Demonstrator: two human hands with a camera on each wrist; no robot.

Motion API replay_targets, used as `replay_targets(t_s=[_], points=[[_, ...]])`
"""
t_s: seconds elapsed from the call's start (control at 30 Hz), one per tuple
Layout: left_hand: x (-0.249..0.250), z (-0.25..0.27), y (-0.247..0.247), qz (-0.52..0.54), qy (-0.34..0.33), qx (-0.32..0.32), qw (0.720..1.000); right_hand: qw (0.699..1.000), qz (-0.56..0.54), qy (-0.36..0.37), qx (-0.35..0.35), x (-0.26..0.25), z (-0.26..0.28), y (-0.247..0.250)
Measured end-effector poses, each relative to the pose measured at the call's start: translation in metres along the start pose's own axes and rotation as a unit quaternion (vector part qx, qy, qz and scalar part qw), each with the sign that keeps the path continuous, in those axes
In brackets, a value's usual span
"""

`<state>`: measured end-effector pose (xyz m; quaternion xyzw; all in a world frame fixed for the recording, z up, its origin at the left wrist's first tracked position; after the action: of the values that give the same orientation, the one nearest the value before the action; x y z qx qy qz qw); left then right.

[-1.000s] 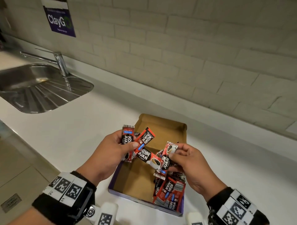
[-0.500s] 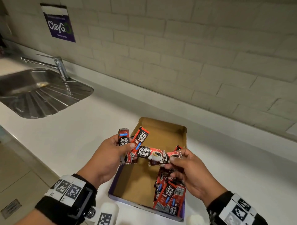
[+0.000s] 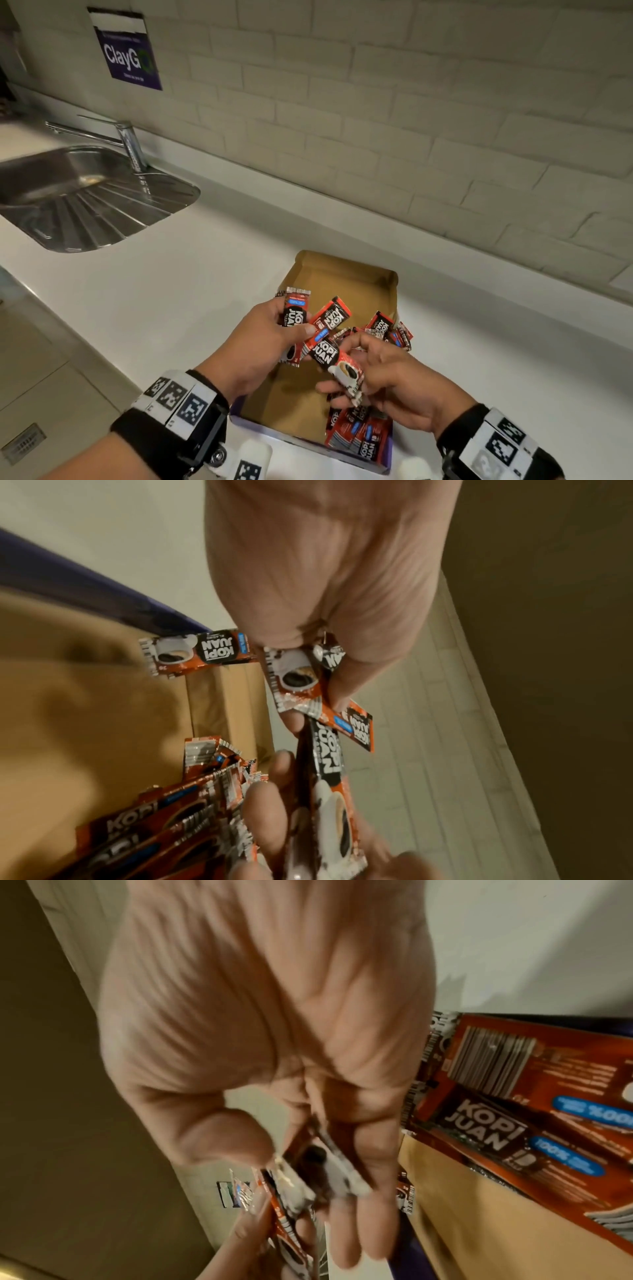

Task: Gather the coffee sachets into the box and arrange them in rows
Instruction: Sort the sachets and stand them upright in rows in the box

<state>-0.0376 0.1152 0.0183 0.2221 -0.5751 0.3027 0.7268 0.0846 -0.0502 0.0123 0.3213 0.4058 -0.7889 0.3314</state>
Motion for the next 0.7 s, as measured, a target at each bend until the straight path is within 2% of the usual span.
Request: replay_targets(t_s=[0.07,0.1,0.27,0.37,0.43,0.57,0.63,0.7], points=[[0.003,0.001,-0.005,-0.076,-0.038,-0.004,0.996,0.999,-0.012,-0.023,-0.047,-0.001,0.0,0.0],[0.004,0.002,-0.008,-0.105,-0.053,-0.01,0.993,0.998,-0.008,-0.032,-0.045,-0.001,-0.002,-0.002],[0.005,0.007,-0.026,-0.211,-0.12,-0.053,0.969,0.993,0.077,-0.017,0.089,0.005,-0.013,-0.017],[0.004,0.003,-0.025,-0.216,-0.103,-0.056,0.969,0.986,0.103,0.002,0.134,0.008,-0.016,-0.015],[0.002,-0.001,-0.018,-0.196,-0.085,-0.038,0.976,0.984,0.075,0.017,0.163,0.007,-0.019,-0.009],[-0.004,-0.009,0.006,-0.023,0.021,0.03,0.999,0.983,0.058,0.029,0.174,0.001,-0.014,0.001],[-0.008,-0.012,0.017,0.038,0.056,0.033,0.997,0.98,0.074,0.027,0.18,-0.001,-0.01,0.004],[-0.009,-0.011,0.022,0.068,0.064,0.024,0.995,0.979,0.08,0.043,0.182,-0.002,-0.009,0.004]])
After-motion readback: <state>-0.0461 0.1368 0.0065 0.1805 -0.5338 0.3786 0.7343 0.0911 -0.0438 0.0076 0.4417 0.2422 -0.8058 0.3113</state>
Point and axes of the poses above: each hand's wrist, its own z-axis away from the middle knuckle, its own y-axis out of the back of the hand, x = y × z, the point moved 2 cm from there along -z, towards the middle knuckle, and after that the axes turned 7 degrees about x, right-handed, at the moved point
